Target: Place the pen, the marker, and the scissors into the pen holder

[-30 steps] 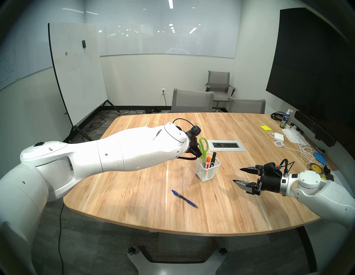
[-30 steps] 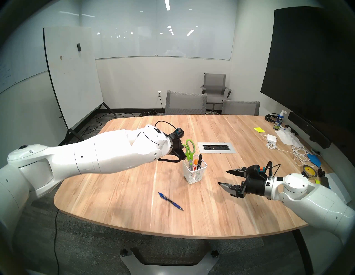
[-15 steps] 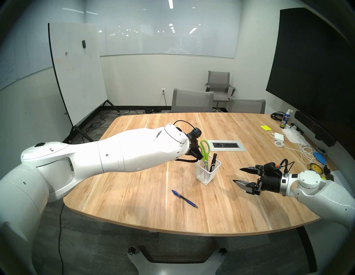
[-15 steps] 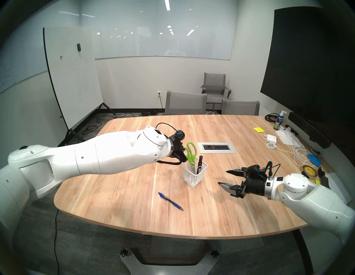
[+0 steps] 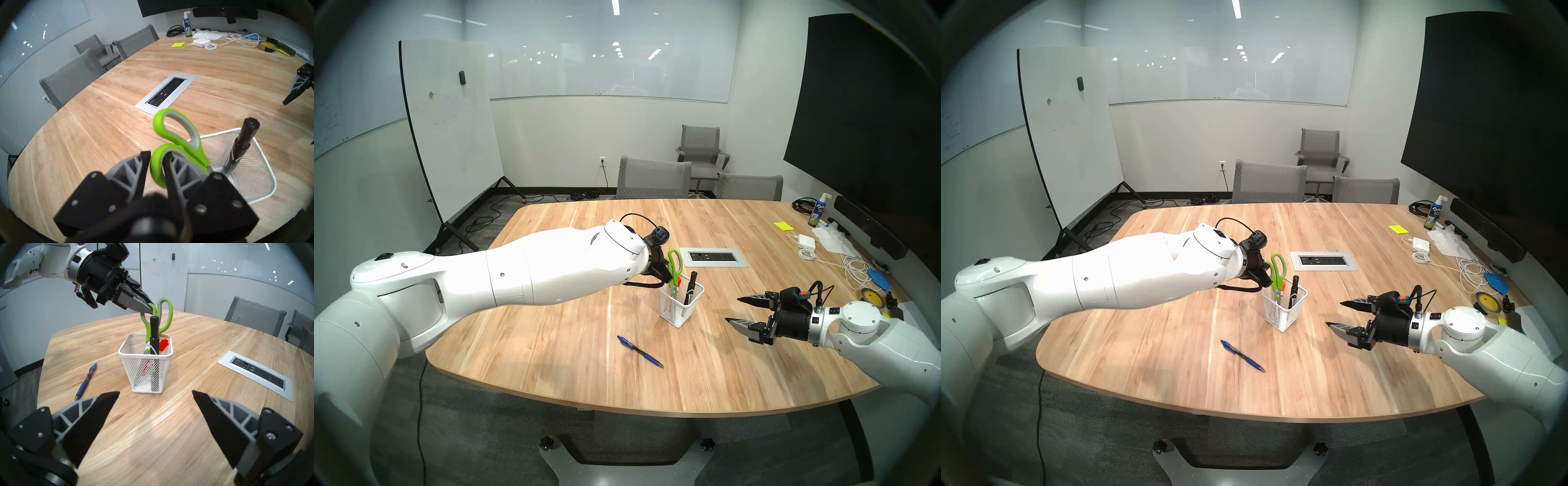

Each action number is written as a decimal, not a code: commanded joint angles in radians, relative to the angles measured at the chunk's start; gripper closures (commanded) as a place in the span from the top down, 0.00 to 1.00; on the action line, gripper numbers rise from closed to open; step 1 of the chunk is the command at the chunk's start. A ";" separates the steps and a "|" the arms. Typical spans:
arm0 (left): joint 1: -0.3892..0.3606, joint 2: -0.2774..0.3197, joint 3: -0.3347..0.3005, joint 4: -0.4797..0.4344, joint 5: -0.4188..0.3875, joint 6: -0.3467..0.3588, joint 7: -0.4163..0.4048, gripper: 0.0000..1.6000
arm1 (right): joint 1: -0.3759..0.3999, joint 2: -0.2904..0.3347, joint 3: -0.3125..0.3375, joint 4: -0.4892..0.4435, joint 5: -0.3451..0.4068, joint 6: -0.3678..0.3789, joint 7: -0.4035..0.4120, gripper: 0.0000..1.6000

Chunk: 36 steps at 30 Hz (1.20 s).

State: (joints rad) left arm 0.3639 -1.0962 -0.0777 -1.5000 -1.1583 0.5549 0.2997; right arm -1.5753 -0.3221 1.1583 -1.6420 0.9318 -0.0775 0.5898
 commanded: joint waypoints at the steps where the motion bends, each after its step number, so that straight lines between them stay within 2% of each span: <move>1: -0.018 0.008 -0.021 -0.019 -0.003 -0.010 0.002 0.53 | 0.011 0.002 0.012 -0.006 0.004 -0.006 -0.001 1.00; 6: -0.018 0.010 -0.021 -0.021 -0.010 -0.015 -0.006 0.62 | 0.011 0.002 0.012 -0.006 0.004 -0.006 -0.001 1.00; 7: -0.018 0.008 -0.020 -0.020 -0.013 -0.015 -0.006 0.67 | 0.011 0.002 0.012 -0.006 0.004 -0.006 -0.001 1.00; 10: -0.020 0.005 -0.019 -0.018 -0.016 -0.016 -0.010 0.73 | 0.011 0.002 0.012 -0.006 0.004 -0.006 -0.001 1.00; 12: -0.021 0.004 -0.018 -0.016 -0.017 -0.016 -0.012 0.73 | 0.011 0.002 0.012 -0.006 0.004 -0.006 -0.001 1.00; 18: -0.022 0.001 -0.016 -0.011 -0.017 -0.016 -0.016 0.78 | 0.011 0.002 0.012 -0.006 0.004 -0.006 -0.001 1.00; 23: -0.024 0.003 -0.020 -0.020 -0.019 -0.015 -0.012 0.77 | 0.011 0.002 0.012 -0.006 0.004 -0.006 -0.001 1.00; 28: -0.027 0.018 -0.029 -0.061 -0.020 -0.014 0.006 0.77 | 0.011 0.002 0.012 -0.006 0.004 -0.006 -0.001 1.00; 34: -0.007 0.057 -0.043 -0.177 -0.037 -0.013 0.068 0.78 | 0.011 0.002 0.012 -0.006 0.004 -0.006 -0.001 1.00; 36: -0.007 0.048 -0.041 -0.164 -0.038 -0.016 0.058 0.78 | 0.011 0.002 0.012 -0.006 0.004 -0.006 -0.001 1.00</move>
State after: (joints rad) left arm 0.3623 -1.0666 -0.0900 -1.5942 -1.1840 0.5458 0.3265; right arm -1.5753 -0.3221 1.1584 -1.6420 0.9318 -0.0775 0.5899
